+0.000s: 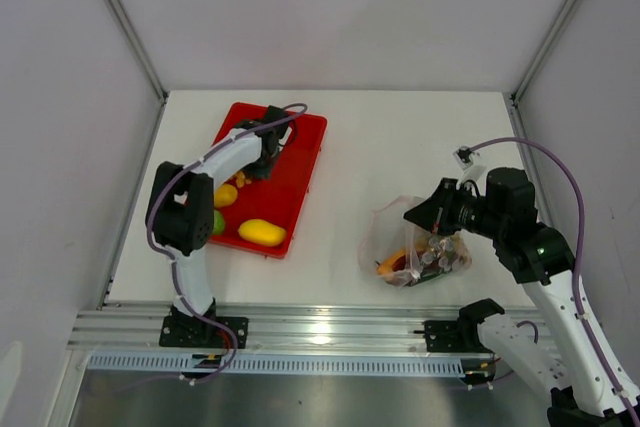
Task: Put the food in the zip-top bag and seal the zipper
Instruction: Pick up the fake vegetable from the bin, then place the fake vegetable in the zipper food storage bag.
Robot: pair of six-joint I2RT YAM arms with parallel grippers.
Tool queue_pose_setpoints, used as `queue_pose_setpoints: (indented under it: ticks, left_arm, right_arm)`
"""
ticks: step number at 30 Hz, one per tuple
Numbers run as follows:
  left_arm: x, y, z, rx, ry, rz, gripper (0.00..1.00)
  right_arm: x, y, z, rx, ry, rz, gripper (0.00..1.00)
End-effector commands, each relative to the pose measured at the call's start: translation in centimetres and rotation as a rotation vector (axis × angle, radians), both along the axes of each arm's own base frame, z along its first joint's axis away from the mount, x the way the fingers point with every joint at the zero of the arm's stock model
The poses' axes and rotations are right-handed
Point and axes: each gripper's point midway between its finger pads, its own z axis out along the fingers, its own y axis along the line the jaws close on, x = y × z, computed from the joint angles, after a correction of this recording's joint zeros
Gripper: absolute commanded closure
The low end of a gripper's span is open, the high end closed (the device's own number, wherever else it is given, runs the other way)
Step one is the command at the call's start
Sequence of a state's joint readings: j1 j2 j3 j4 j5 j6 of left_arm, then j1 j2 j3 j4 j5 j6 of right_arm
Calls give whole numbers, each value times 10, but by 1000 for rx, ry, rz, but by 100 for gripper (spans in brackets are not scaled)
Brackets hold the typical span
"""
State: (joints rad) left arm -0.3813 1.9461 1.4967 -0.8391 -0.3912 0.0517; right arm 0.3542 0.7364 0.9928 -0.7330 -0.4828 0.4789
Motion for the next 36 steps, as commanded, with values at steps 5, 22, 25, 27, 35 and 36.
queue_pose_setpoints:
  ticks: [5,22,25,27,35,36]
  left_arm:
    - [-6,-33,106,-106,-269,-16,99]
    - [-234,-197,273,-1196,-317,-695,99]
    - [-275,-199,302,-1406,-288,-785,99]
    - [-297,-197,318,-1520,-255,-831,100]
    - [-338,-199,332,-1826,-119,-902,99]
    - [-338,-200,328,-1838,-102,-895,100]
  right_arm:
    - [7,-5,14,-2,-34,-53,100]
    - [15,-35,-6,-125,-18,-209,100]
    - [12,-33,4,-88,-25,-217,100]
    - [12,-31,9,-73,-27,-214,100]
    - [10,-27,29,-25,-41,-214,100]
    - [9,-26,31,-15,-42,-206,100]
